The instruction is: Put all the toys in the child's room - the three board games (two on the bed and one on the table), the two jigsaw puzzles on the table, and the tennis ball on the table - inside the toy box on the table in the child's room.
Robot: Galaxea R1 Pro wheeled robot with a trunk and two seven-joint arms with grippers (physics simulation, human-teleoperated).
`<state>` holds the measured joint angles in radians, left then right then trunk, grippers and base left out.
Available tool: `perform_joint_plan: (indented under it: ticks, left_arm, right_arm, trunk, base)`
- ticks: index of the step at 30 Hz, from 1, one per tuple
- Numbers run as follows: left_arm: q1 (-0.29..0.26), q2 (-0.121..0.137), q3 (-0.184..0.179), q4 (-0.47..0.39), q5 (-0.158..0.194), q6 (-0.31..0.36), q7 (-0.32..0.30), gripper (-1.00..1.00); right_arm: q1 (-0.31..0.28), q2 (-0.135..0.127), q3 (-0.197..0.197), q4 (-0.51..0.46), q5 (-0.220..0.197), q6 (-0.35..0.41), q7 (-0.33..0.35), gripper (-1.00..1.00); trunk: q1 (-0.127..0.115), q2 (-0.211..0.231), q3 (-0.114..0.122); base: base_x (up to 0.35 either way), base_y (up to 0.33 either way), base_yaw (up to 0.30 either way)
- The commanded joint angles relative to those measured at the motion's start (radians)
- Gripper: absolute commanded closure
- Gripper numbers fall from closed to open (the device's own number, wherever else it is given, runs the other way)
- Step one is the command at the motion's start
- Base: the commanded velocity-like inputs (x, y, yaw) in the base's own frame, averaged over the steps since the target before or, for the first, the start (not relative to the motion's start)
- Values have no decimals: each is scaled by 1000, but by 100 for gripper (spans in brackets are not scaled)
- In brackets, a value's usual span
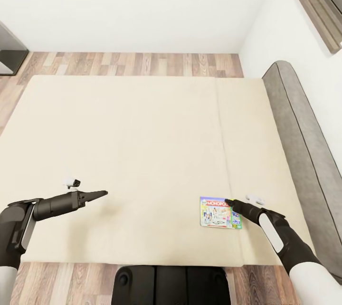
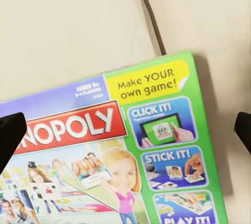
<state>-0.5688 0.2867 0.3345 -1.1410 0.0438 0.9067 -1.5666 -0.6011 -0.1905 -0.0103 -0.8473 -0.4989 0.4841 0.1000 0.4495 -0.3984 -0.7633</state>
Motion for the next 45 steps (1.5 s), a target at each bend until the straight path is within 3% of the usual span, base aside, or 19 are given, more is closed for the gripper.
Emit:
perform_joint_plan:
  ticks: [1,21,45]
  left_arm:
    - [0,0,0,0,-1,11,-4,-100]
    - [0,0,0,0,-1,10,-4,-100]
    - [0,-1,0,0,-1,9,-4,-100]
  right_arm:
    - [0,1,-1,-1,-3,6,2,-100]
    - [0,2,0,-1,-3,8,1,-100]
    - [0,3,0,-1,-3,6,3,-100]
  trunk:
    - [0,-2,-3]
    - [0,-2,-35]
    - [0,-2,-45]
  base:
    - [0,0,0]
    - [0,0,0]
    - [0,0,0]
